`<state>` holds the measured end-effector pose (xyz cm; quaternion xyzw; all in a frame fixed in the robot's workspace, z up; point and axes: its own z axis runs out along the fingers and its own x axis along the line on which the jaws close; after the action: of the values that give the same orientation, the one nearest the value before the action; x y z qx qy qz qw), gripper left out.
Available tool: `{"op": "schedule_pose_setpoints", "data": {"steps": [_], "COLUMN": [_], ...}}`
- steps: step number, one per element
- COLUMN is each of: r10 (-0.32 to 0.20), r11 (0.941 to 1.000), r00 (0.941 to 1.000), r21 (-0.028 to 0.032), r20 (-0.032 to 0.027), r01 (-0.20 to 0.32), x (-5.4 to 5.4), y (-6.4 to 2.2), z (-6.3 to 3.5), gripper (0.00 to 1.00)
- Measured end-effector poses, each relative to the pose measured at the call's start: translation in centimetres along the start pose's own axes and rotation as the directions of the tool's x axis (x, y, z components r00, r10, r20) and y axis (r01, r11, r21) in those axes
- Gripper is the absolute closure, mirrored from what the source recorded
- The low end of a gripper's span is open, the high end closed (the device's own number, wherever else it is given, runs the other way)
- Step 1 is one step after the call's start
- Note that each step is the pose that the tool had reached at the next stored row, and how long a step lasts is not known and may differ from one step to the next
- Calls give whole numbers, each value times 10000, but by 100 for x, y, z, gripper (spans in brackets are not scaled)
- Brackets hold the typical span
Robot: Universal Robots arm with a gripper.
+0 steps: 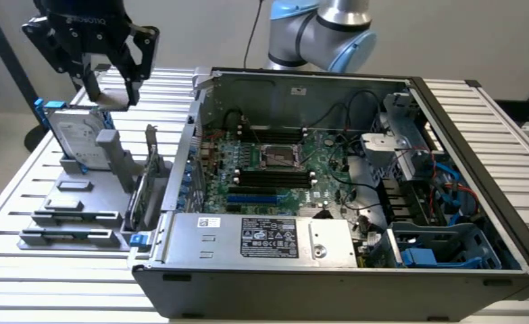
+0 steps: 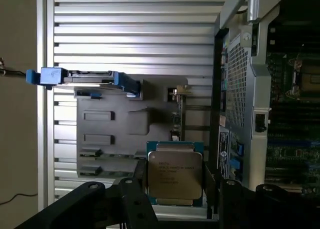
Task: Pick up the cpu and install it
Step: 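Pick up the cpu and move it towards the insertion slot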
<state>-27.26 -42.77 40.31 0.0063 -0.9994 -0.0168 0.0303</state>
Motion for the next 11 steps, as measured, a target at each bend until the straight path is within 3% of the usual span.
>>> {"op": "schedule_pose_setpoints", "data": {"steps": [11], "r10": [-1], "r11": [10000], "r00": [10000], "r21": [0], "r20": [0], "r01": [1], "x": [-499], "y": [39], "z": [-36], "gripper": [45]}}
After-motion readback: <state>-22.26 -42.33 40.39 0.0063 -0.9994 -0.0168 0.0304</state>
